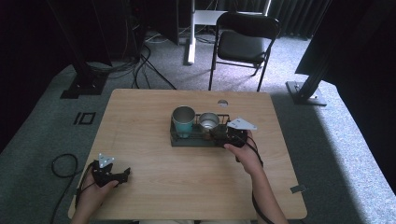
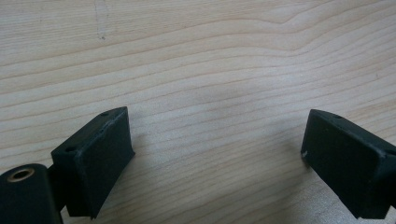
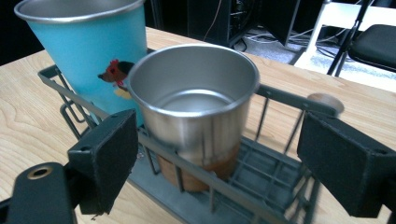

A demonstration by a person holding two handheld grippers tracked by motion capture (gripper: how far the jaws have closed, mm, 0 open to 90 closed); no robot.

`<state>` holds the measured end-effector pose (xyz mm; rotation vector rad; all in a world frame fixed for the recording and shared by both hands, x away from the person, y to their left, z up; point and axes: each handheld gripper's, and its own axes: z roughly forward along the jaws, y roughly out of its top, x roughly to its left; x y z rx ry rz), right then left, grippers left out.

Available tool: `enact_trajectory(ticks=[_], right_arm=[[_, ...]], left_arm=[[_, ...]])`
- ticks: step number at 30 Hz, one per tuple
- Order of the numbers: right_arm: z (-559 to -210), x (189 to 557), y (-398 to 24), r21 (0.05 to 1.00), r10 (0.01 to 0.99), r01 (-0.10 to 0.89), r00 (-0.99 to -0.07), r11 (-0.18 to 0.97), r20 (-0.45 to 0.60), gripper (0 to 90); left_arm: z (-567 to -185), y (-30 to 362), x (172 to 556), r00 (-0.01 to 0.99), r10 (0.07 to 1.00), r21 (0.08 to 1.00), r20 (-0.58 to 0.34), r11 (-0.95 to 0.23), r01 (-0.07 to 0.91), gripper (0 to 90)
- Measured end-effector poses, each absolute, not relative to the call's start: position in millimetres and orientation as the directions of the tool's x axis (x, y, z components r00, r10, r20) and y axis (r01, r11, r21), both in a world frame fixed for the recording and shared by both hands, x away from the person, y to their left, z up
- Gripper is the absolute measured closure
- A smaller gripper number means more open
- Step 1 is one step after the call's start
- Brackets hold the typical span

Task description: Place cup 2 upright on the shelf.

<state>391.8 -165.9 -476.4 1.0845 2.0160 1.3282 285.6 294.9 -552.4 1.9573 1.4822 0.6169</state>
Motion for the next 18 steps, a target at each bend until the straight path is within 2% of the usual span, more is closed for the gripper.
enact_trajectory(ticks=[18], right_arm=[[-488.1,375.9,-206.3,0.912,0.854,0.362,-0.520,0.192,0.026,12.5]], left_arm=[[-552.4,294.8,285.6,0.268,0.963,0.703,0.007,-0.196,0.684,9.3]])
